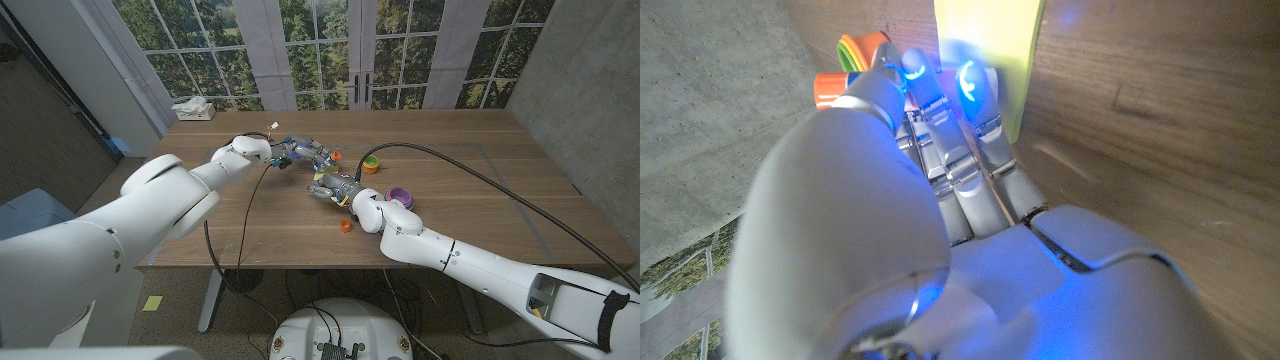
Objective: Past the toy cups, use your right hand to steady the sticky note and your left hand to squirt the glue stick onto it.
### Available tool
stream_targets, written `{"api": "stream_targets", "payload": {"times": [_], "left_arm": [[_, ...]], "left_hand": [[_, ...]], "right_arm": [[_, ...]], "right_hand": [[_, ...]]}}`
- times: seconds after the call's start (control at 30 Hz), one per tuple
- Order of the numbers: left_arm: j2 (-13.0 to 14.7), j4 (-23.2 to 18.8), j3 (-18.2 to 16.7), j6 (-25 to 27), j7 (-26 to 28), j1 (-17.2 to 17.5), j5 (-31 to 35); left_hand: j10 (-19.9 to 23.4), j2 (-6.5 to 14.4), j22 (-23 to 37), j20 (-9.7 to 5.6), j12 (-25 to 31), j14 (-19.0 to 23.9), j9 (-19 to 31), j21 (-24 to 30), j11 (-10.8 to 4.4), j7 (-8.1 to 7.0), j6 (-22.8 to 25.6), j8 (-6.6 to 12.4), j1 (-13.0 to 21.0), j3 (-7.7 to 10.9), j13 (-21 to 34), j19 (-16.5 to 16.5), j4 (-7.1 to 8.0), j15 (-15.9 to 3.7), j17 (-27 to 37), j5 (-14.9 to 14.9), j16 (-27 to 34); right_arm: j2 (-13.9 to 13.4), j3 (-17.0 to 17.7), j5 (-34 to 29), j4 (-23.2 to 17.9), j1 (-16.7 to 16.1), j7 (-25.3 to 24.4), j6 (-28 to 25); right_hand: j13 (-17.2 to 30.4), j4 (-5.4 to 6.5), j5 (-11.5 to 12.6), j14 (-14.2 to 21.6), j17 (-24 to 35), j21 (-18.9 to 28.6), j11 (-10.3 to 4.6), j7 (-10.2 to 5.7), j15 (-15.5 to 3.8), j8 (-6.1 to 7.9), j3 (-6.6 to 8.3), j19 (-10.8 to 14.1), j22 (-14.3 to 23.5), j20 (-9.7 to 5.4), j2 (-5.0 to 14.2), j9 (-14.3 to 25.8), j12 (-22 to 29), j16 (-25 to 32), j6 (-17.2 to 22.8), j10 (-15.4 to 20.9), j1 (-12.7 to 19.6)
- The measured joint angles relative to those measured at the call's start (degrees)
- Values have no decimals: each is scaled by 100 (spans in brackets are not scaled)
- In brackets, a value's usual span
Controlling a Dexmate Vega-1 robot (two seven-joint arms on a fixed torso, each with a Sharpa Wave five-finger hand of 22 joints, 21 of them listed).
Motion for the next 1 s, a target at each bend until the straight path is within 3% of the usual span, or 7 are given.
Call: {"api": "stream_targets", "payload": {"times": [0.4,0.43,0.57,0.67,0.9,0.93,1.0], "left_arm": [[35,-52,-159,-515,-449,28,-278],[124,-234,-380,-540,-469,133,-293],[227,-502,-499,-612,-511,254,-349],[321,-742,-548,-613,-476,357,-370],[321,-742,-548,-429,-79,357,-328],[708,-1804,-653,-410,-35,758,-318],[708,-1804,-653,-341,134,758,-264]], "left_hand": [[10,-2,0,0,-1,8,0,0,10,0,0,1,2,-3,1,0,0,-8,6,27,-7],[10,-8,0,0,-1,8,0,0,10,0,0,1,8,-3,1,0,0,-8,9,27,-8],[10,-6,0,0,-1,8,0,0,10,0,0,0,6,-12,3,0,-4,-8,16,27,-8],[10,-5,-1,0,-2,8,0,0,10,0,0,0,5,-16,5,0,0,-8,16,27,-8],[10,-4,-1,0,-10,8,0,-21,10,0,0,-4,4,-18,8,0,1,-8,15,26,-7],[10,-4,-1,0,-12,8,0,-21,10,0,0,-5,4,-19,9,0,1,-8,14,26,-7],[10,-4,-1,0,-15,8,0,-21,10,0,0,-6,4,-19,16,0,1,-8,14,26,-7]], "right_arm": [[-45,19,6,-21,-19,0,22],[-50,23,14,-23,-23,-3,66],[-66,35,23,-37,-34,-4,91],[-76,45,25,-49,-46,-6,102],[-111,82,25,-104,-102,-6,102],[-114,88,33,-111,-110,-43,119],[-126,104,33,-131,-131,-43,119]], "right_hand": [[0,0,0,12,0,13,0,0,13,-23,0,-1,0,0,37,0,0,0,0,0,-37],[0,0,0,21,0,13,0,0,22,-23,0,-1,0,0,37,0,0,-1,0,0,-37],[0,0,0,21,0,12,0,0,22,-23,0,-1,0,1,36,0,0,-1,0,-1,-38],[0,0,0,21,0,12,0,0,22,-23,0,-1,0,1,-9,0,0,-1,0,-1,-82],[1,0,0,21,0,6,0,-1,21,-45,0,-1,0,1,-9,0,0,-1,-1,-1,-82],[1,-11,0,21,0,6,-1,-4,21,-45,-11,-1,0,1,-9,0,-10,-1,-5,-1,-82],[1,-18,-15,20,1,4,-22,-21,20,-53,-17,-1,0,1,-9,0,-26,-41,-22,-23,-82]]}}
